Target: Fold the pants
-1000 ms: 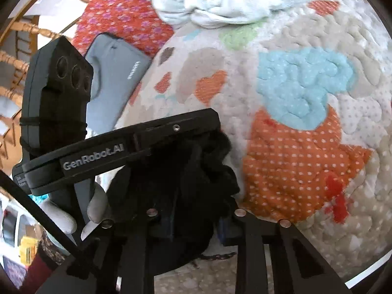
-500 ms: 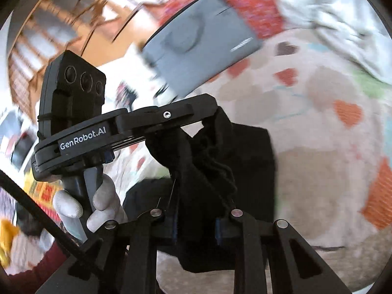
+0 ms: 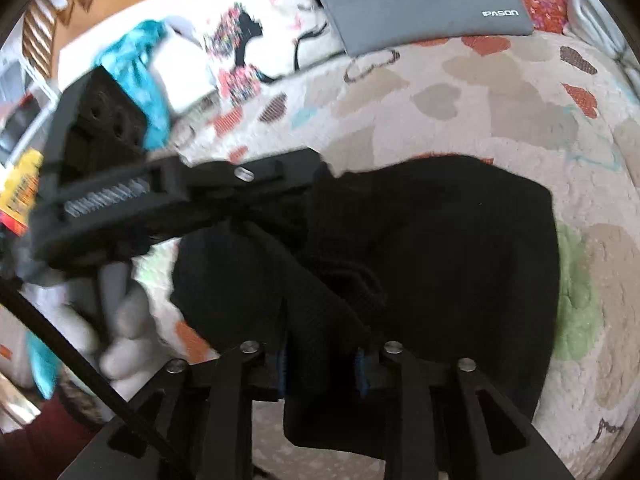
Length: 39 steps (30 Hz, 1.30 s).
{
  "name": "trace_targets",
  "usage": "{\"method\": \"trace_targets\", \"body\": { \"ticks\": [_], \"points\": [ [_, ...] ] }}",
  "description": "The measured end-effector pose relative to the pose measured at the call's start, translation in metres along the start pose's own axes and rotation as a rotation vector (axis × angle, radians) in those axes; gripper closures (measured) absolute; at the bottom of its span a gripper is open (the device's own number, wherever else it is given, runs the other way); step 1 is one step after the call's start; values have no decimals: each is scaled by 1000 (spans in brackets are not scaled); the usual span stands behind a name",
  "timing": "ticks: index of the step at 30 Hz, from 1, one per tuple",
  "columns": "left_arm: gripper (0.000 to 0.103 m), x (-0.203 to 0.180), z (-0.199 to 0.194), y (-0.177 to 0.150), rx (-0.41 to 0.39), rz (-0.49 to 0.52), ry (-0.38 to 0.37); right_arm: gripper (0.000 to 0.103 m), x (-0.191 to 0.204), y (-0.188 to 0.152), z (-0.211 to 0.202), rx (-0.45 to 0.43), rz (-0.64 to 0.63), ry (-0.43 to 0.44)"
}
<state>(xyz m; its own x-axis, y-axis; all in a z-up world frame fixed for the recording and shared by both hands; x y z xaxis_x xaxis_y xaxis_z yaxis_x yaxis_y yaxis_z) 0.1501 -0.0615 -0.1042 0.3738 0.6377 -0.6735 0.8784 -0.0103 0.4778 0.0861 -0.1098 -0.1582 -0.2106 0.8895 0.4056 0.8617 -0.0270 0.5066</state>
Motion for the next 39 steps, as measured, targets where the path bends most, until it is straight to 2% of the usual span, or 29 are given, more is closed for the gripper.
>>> {"method": "trace_targets", "body": {
  "ticks": [1, 2, 4, 7, 11, 14, 16, 19, 23, 24, 26, 27, 28, 29, 35, 39],
  "points": [
    [61, 4, -6, 1, -21, -16, -8, 48, 1, -7, 3, 9, -7, 4],
    [60, 7, -16, 3, -52, -37, -25, 44, 3, -9, 6, 15, -14, 9],
    [53, 16, -36, 9, -113, -87, -50, 34, 10, -12, 7, 10, -41, 7],
    [49, 33, -63, 15, -198, -152, -55, 32, 28, -17, -7, 21, -66, 65],
    [49, 42, -80, 7, -237, -184, -54, 32, 33, -4, -47, -41, -92, 97],
    [49, 41, -76, -10, -227, -189, -46, 33, 15, 17, -63, -63, -57, 37],
    [49, 42, -68, -24, -183, -197, -57, 33, 10, 30, -63, -67, -64, -12],
    [49, 46, -55, -38, -138, -196, -28, 33, 14, 38, -45, -14, -80, -82],
    [49, 56, -62, -39, -170, -171, 44, 33, 12, 35, -4, 71, -99, -211],
    [49, 58, -65, -38, -181, -170, 51, 34, 10, 32, 4, 89, -108, -238],
    [49, 62, -71, -37, -202, -190, 40, 56, 5, 27, 16, 104, -126, -308],
    [49, 64, -73, -36, -208, -201, 30, 71, 2, 25, 18, 106, -128, -328],
    [49, 65, -75, -36, -213, -211, 23, 74, -1, 25, 17, 96, -114, -317],
    [49, 67, -76, -35, -216, -219, 17, 81, -3, 26, 13, 85, -95, -299],
    [49, 70, -79, -31, -232, -264, -27, 84, 7, 36, -27, 15, -23, -158],
    [49, 76, -80, -29, -238, -313, -57, 84, 33, 27, -22, 57, -37, -85]
  ]
}}
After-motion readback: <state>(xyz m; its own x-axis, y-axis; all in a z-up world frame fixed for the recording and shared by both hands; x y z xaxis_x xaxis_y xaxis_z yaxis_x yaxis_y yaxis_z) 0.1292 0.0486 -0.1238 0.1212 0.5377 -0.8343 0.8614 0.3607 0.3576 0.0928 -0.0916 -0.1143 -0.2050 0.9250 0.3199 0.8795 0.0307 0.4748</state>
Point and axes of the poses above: each gripper's, at about its wrist camera, not at the fingertips, and z roughly the way its jaws point, x to its left, y to its top, the point moved 10 cm from there along z, roughly the way its jaws point
